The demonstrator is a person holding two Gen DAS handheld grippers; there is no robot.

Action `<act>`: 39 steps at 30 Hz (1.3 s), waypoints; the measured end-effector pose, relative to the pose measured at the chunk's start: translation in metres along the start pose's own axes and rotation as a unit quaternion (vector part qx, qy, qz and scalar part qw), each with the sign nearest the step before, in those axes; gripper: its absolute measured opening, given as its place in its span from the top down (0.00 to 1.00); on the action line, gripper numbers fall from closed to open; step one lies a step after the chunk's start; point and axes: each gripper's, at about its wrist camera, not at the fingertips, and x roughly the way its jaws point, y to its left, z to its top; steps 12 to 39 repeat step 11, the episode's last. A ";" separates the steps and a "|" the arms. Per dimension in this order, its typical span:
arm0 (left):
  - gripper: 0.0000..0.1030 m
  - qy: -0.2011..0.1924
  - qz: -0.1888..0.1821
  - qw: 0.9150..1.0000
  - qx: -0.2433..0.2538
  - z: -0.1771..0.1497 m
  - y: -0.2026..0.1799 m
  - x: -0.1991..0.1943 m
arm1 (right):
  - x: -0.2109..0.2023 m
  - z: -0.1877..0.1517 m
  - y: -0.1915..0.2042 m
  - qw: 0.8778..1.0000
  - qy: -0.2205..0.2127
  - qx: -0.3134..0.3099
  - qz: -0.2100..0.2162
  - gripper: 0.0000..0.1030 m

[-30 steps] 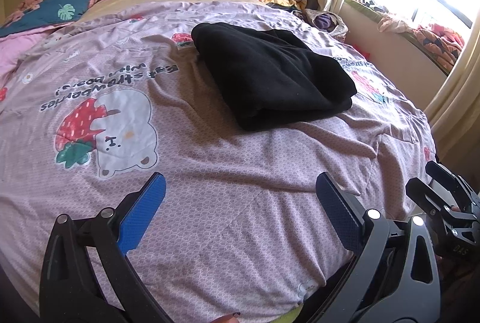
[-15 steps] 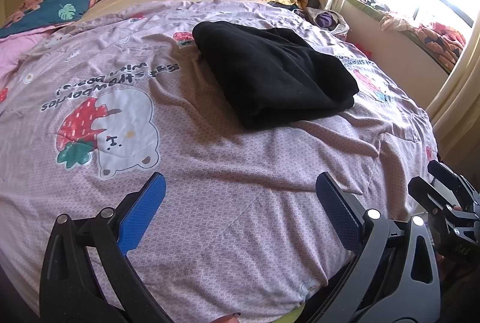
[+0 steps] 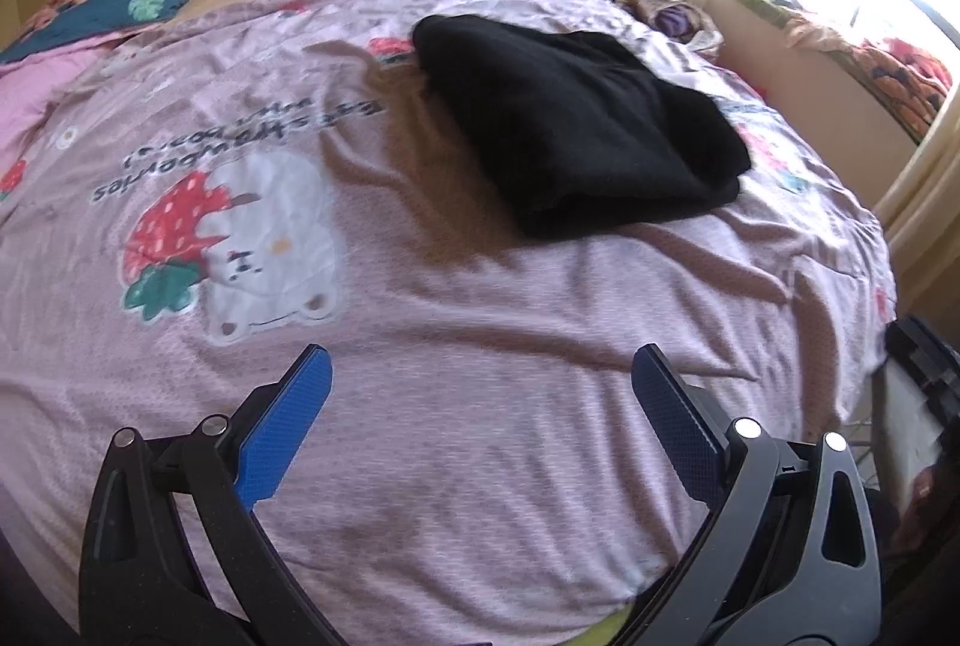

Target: Fold small clothes

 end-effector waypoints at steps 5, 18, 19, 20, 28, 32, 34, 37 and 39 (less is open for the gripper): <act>0.09 -0.009 0.065 0.994 -0.085 0.010 0.090 -0.003 | -0.025 0.014 -0.127 0.984 -0.028 0.123 -0.125 0.04; 0.09 -0.033 0.275 0.930 -0.241 0.008 0.316 -0.041 | -0.022 -0.022 -0.356 0.889 0.048 0.302 -0.341 0.04; 0.09 -0.033 0.275 0.930 -0.241 0.008 0.316 -0.041 | -0.022 -0.022 -0.356 0.889 0.048 0.302 -0.341 0.04; 0.09 -0.033 0.275 0.930 -0.241 0.008 0.316 -0.041 | -0.022 -0.022 -0.356 0.889 0.048 0.302 -0.341 0.04; 0.09 -0.033 0.275 0.930 -0.241 0.008 0.316 -0.041 | -0.022 -0.022 -0.356 0.889 0.048 0.302 -0.341 0.04; 0.09 -0.033 0.275 0.930 -0.241 0.008 0.316 -0.041 | -0.022 -0.022 -0.356 0.889 0.048 0.302 -0.341 0.04; 0.09 -0.033 0.275 0.930 -0.241 0.008 0.316 -0.041 | -0.022 -0.022 -0.356 0.889 0.048 0.302 -0.341 0.04; 0.09 -0.033 0.275 0.930 -0.241 0.008 0.316 -0.041 | -0.022 -0.022 -0.356 0.889 0.048 0.302 -0.341 0.04; 0.09 -0.033 0.275 0.930 -0.241 0.008 0.316 -0.041 | -0.022 -0.022 -0.356 0.889 0.048 0.302 -0.341 0.04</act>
